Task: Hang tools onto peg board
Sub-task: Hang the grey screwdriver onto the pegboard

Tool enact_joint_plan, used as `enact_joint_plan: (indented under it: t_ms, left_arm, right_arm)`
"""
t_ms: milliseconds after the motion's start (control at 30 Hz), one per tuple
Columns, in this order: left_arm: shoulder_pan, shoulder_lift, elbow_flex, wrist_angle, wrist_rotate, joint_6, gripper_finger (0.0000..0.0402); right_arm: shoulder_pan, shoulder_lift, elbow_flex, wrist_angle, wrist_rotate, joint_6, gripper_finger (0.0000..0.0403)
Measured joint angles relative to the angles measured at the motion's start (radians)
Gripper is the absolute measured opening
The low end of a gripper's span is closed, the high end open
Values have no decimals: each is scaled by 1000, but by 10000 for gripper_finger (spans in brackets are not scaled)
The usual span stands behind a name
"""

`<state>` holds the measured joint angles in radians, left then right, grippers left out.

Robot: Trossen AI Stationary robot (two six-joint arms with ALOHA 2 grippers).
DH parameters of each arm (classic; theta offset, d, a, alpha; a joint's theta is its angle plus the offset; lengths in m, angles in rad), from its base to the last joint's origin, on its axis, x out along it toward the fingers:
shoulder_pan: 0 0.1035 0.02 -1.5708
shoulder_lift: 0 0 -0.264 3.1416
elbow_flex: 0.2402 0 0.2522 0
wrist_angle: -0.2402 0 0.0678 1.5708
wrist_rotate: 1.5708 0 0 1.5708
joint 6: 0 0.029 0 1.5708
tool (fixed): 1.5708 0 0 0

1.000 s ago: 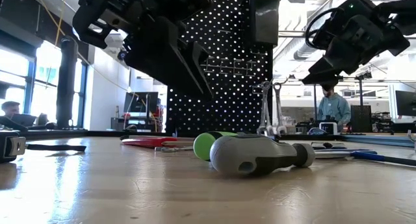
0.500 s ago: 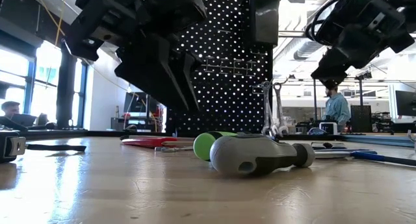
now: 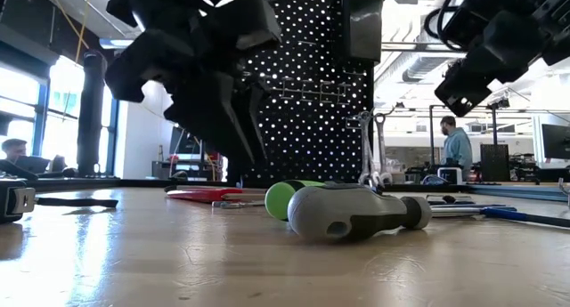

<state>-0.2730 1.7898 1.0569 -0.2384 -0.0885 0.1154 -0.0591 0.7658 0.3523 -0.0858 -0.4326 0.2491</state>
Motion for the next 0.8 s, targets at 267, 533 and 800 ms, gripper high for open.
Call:
enact_joint_plan:
  t_ms: [267, 533, 800]
  left_arm:
    - [34, -103, -47, -22, -47, -2, 117]
    - [74, -308, -245, 18, -77, -90, 117]
    - [26, -470, -381, 25, -54, -214, 117]
  right_arm:
    - [128, 2, 0, 69, 99, 13, 165]
    - [222, 35, 0, 147, 169, 16, 165]
    - [282, 122, 0, 230, 198, 32, 165]
